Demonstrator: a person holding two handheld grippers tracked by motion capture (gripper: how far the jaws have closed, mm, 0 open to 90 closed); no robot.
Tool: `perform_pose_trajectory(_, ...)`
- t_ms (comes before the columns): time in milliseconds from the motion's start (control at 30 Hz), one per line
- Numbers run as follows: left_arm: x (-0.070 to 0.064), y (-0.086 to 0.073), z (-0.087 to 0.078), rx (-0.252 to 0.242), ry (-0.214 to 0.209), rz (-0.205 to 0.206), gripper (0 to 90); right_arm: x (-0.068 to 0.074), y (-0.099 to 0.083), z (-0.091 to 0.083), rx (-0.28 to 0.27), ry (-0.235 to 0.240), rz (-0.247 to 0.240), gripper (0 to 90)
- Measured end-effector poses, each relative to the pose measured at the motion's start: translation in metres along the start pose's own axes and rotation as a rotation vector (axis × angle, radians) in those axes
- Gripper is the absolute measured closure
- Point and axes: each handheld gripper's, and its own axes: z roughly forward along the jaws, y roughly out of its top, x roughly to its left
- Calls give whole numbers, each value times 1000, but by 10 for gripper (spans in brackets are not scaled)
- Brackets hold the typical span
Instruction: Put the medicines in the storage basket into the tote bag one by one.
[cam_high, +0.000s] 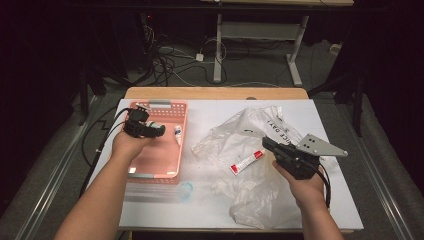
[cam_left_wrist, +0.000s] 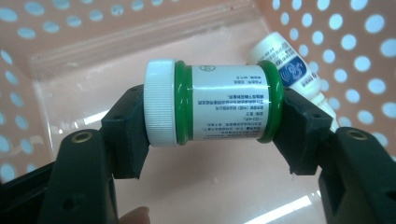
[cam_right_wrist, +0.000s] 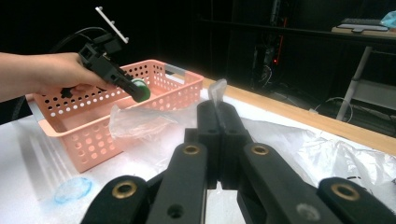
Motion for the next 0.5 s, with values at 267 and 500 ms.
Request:
perform_pose_trajectory(267,-4,-13,-11,2,11,8,346,-1,1,0,-6,2,0,900)
perform_pose_trajectory(500,-8,-24,-22,1,16,28,346,-1,1,-1,-7,-1,-2,900)
